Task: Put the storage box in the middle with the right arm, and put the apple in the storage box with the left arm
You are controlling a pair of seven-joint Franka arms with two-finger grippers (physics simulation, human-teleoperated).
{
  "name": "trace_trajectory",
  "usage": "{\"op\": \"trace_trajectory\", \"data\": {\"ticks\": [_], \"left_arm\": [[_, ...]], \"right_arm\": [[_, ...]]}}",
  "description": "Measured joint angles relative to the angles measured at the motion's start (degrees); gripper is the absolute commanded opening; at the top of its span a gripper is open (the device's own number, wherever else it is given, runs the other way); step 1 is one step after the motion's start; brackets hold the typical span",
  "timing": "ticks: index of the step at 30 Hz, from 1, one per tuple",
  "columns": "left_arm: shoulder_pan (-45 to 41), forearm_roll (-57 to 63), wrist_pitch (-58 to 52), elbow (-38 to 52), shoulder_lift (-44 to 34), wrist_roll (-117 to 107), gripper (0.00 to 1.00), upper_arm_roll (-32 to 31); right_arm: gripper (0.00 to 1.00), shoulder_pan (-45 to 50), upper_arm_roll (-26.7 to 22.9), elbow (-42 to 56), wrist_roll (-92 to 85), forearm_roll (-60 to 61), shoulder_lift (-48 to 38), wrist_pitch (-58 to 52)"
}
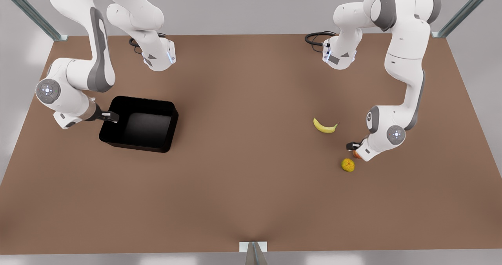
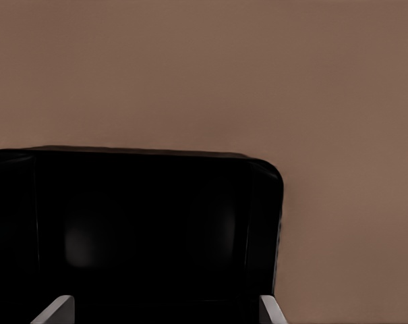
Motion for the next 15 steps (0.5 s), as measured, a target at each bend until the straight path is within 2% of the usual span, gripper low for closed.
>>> {"op": "trace_trajectory", "data": {"ticks": [3,9,12,15], "left_arm": [[0.40,0.08,0.09,0.90,1.70,0.00,1.00,0.00],[0.84,0.17,0.00,1.57,2.66,0.00,1.00,0.00],[0.81,0.19,0.00,1.69,2.66,0.00,0.99,0.03],[0.77,0.22,-0.09,1.70,2.66,0.00,0.83,0.04]], "right_arm": [[1.00,-1.53,-2.06,-1.48,-9.21,0.08,2.02,3.84],[1.00,-6.33,-2.20,-11.04,-8.98,0.61,-0.64,9.60],[1.00,-2.31,-2.23,-14.40,-8.93,0.62,0.02,15.71],[1.00,3.56,-2.30,-15.69,-9.11,0.61,3.80,22.01]]}}
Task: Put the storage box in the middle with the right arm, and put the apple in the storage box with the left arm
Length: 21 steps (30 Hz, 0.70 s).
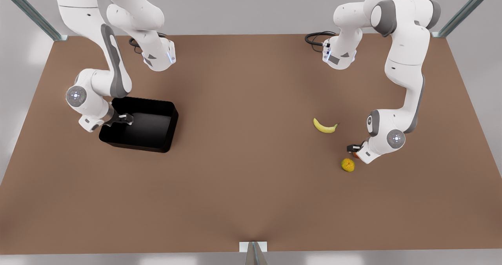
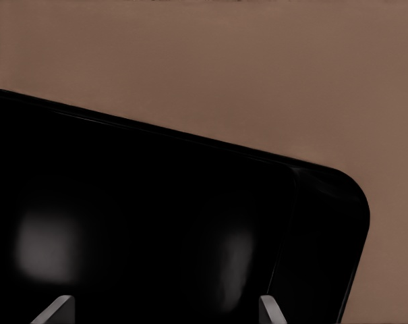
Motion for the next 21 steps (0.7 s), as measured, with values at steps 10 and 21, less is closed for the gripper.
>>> {"op": "trace_trajectory", "data": {"ticks": [10,21], "left_arm": [[0.08,0.21,-0.08,0.03,-0.51,0.00,0.76,0.05],[0.04,0.24,0.09,0.04,-0.27,-0.09,0.72,-0.04]], "right_arm": [[1.00,-9.68,-4.66,0.34,-6.88,-0.08,-0.17,-1.23],[1.00,-4.99,-7.13,0.52,-8.75,-0.35,3.86,-0.62]]}}
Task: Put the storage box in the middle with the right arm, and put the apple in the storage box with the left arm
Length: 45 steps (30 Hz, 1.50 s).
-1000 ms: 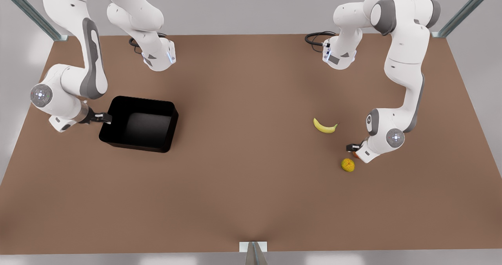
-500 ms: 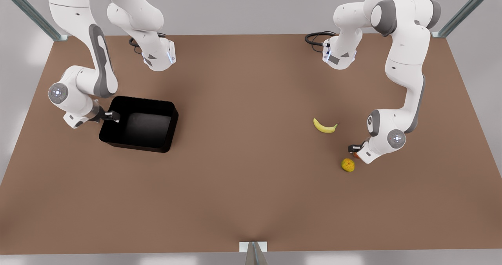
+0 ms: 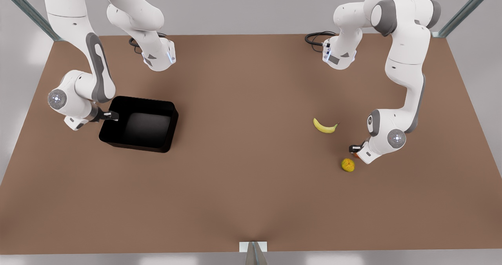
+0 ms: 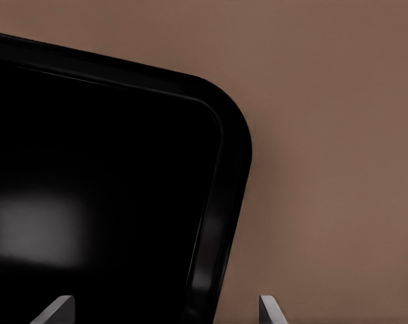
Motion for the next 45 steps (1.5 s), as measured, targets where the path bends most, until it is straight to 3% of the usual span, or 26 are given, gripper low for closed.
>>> {"op": "trace_trajectory", "data": {"ticks": [7,8,9,10,30,37,40,44,45], "left_arm": [[-0.05,0.01,0.00,0.00,0.00,0.00,0.69,0.00],[-0.05,0.01,0.00,0.00,0.00,0.00,0.69,0.00],[-0.05,0.01,0.00,0.00,0.03,0.00,0.69,0.00],[-0.05,0.01,0.00,0.00,0.09,0.00,0.69,0.00],[-0.05,0.23,-0.91,-0.14,-1.34,-0.11,0.67,0.00],[-1.16,0.37,-6.12,0.43,-7.51,-2.63,0.67,-0.17],[-2.81,0.42,-7.73,1.50,-9.65,-7.15,0.67,-1.32],[-6.07,0.48,-13.23,7.62,-9.48,-21.37,0.67,-6.30],[-6.68,0.48,-14.36,9.59,-9.11,-25.19,0.67,-7.99]], "right_arm": [[0.98,-0.34,0.00,0.08,-0.04,0.00,3.98,2.74],[0.54,-0.40,0.00,0.08,-0.24,0.00,3.91,2.61],[0.29,-0.44,0.00,0.08,-0.62,0.00,3.90,2.56],[0.21,-0.77,0.00,0.08,-0.74,0.00,3.82,2.56],[0.21,-0.85,0.01,0.31,-1.48,0.17,5.66,3.48],[0.21,-0.64,0.73,8.81,-0.66,0.91,1.00,-14.40],[0.21,0.42,7.44,16.84,8.25,4.09,2.37,-21.80],[0.21,1.10,22.01,26.06,25.58,3.99,9.27,-23.23],[0.21,4.23,22.65,28.72,28.91,4.02,11.38,-23.97]]}}
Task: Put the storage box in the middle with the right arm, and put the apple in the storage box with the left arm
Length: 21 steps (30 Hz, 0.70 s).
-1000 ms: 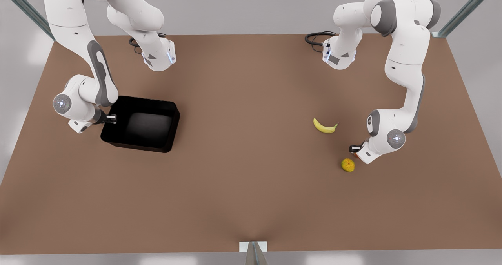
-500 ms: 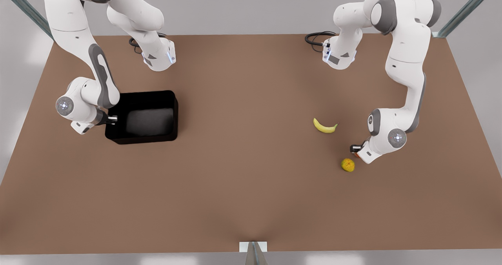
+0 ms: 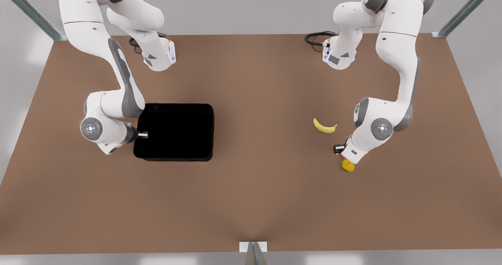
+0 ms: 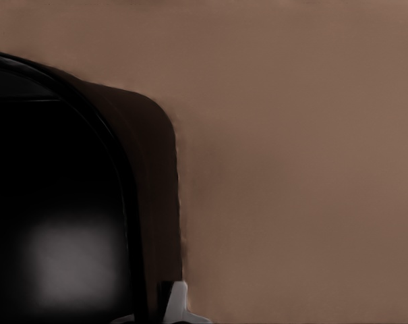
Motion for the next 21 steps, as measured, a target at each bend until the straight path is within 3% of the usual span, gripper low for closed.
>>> {"op": "trace_trajectory", "data": {"ticks": [2,8,13,21], "left_arm": [[-2.94,-0.03,-0.05,1.82,0.31,-6.37,0.67,-0.79],[-7.07,-0.14,0.02,9.83,4.64,-29.06,0.67,-9.24],[-8.36,0.57,0.12,13.82,8.29,-39.01,0.67,-14.86],[-8.87,2.25,-0.14,15.95,8.77,-41.82,0.67,-17.19]], "right_arm": [[0.21,4.67,0.03,9.24,4.09,-0.01,5.81,-4.66],[0.21,15.48,0.03,23.00,16.55,1.31,16.19,-4.85],[0.21,19.39,0.02,25.95,19.75,5.18,19.90,-3.92],[0.21,22.91,0.02,29.37,21.95,8.37,24.29,-1.59]]}}
